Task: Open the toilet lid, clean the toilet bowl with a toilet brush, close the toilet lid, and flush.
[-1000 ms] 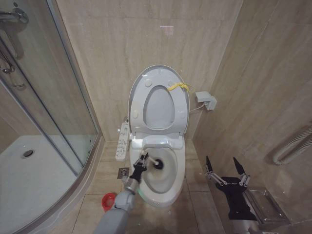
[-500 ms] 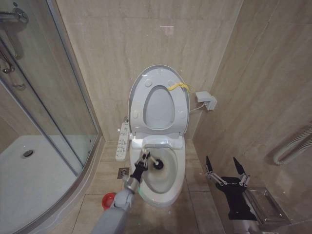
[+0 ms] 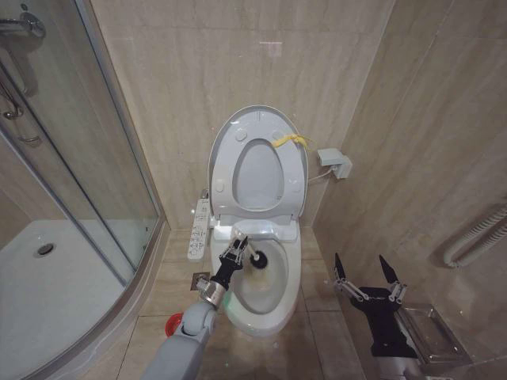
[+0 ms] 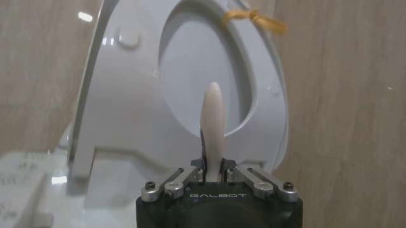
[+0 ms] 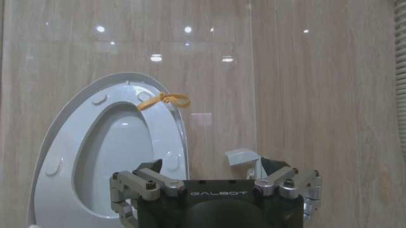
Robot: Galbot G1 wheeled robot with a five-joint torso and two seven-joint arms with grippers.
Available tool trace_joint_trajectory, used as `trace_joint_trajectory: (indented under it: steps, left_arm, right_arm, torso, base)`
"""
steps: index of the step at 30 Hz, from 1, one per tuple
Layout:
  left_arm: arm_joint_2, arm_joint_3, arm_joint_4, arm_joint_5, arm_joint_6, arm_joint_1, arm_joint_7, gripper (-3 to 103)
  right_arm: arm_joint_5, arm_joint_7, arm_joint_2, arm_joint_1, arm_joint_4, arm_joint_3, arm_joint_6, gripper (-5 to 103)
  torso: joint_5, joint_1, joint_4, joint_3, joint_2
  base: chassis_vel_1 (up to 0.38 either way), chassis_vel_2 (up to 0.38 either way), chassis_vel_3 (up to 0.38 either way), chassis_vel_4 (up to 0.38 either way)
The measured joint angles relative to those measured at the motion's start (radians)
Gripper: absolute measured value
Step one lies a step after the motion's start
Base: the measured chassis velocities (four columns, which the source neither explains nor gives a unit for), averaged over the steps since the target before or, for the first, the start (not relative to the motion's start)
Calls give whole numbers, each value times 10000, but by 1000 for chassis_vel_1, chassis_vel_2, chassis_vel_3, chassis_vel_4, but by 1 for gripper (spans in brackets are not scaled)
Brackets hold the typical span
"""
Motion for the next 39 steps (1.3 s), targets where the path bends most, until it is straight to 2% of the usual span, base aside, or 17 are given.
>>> trace_joint_trajectory:
  steps: [4, 11, 18, 22, 25, 26, 30, 31, 33, 34, 35, 36, 38, 39]
  left_arm:
    - [353, -265, -554, 489, -9, 542, 30, 15]
    - [783, -849, -1973, 1460, -359, 1811, 649, 15]
    - [1085, -1344, -2989, 1548, -692, 2619, 723, 15]
    - [1246, -1649, -3776, 1079, -920, 3047, 665, 15]
    - [1438, -1909, -4949, 180, -874, 3540, 100, 15]
    - [1438, -1909, -4949, 180, -874, 3540, 100, 15]
    - [1713, -2723, -6807, -314, -399, 4798, -424, 15]
    - [1713, -2723, -6807, -314, -399, 4798, -424, 15]
    - [1721, -3150, -7726, -388, -162, 5900, -684, 15]
    - [1721, -3150, -7726, -388, -162, 5900, -684, 15]
    - [1642, -3267, -8167, -367, -80, 6494, -844, 15]
    - [1523, -3321, -8504, -253, -15, 6947, -1017, 15]
    - [1124, -3311, -8918, 648, -6, 7793, -1568, 15]
    - [1124, -3311, -8918, 648, -6, 7793, -1568, 15]
  right_arm:
    - [0, 0, 0, 0, 0, 0, 0, 100]
    - [0, -1, 0, 0, 0, 0, 0, 100]
    - [0, 0, 0, 0, 0, 0, 0, 100]
    - [0, 0, 0, 0, 1, 0, 0, 100]
    - [0, 0, 0, 0, 0, 0, 0, 100]
    - [0, 0, 0, 0, 0, 0, 0, 100]
    - [0, 2, 0, 0, 0, 0, 0, 100]
    - [0, 2, 0, 0, 0, 0, 0, 100]
    - [0, 1, 0, 0, 0, 0, 0, 100]
    - [0, 1, 0, 0, 0, 0, 0, 100]
    - [0, 1, 0, 0, 0, 0, 0, 100]
    - [0, -1, 0, 0, 0, 0, 0, 100]
    - [0, 0, -1, 0, 0, 0, 0, 100]
    - [0, 0, -1, 0, 0, 0, 0, 100]
  torso:
    - [0, 0, 2, 0, 0]
    - [-1, -1, 2, 0, 1]
    - [0, -1, 2, 0, 1]
    - [-1, -1, 1, 0, 0]
    - [-1, -1, 0, 0, 1]
    - [-1, -1, 0, 0, 1]
    - [2, -1, 0, -1, 1]
    - [2, -1, 0, -1, 1]
    - [1, -1, 4, -1, 1]
    - [1, -1, 4, -1, 1]
    - [2, -1, 5, -1, 1]
    - [1, -1, 4, -1, 1]
    - [2, -2, 2, -1, 2]
    - [2, -2, 2, -1, 2]
  base:
    - [0, 0, 0, 0]
    - [0, 0, 0, 0]
    - [0, 0, 0, 0]
    - [0, 0, 0, 0]
    - [0, 0, 0, 0]
    - [0, 0, 0, 0]
    - [0, 0, 0, 0]
    - [0, 0, 0, 0]
    - [0, 0, 0, 0]
    - [0, 0, 0, 0]
    - [0, 0, 0, 0]
    - [0, 0, 0, 0]
    - [0, 0, 0, 0]
    - [0, 0, 0, 0]
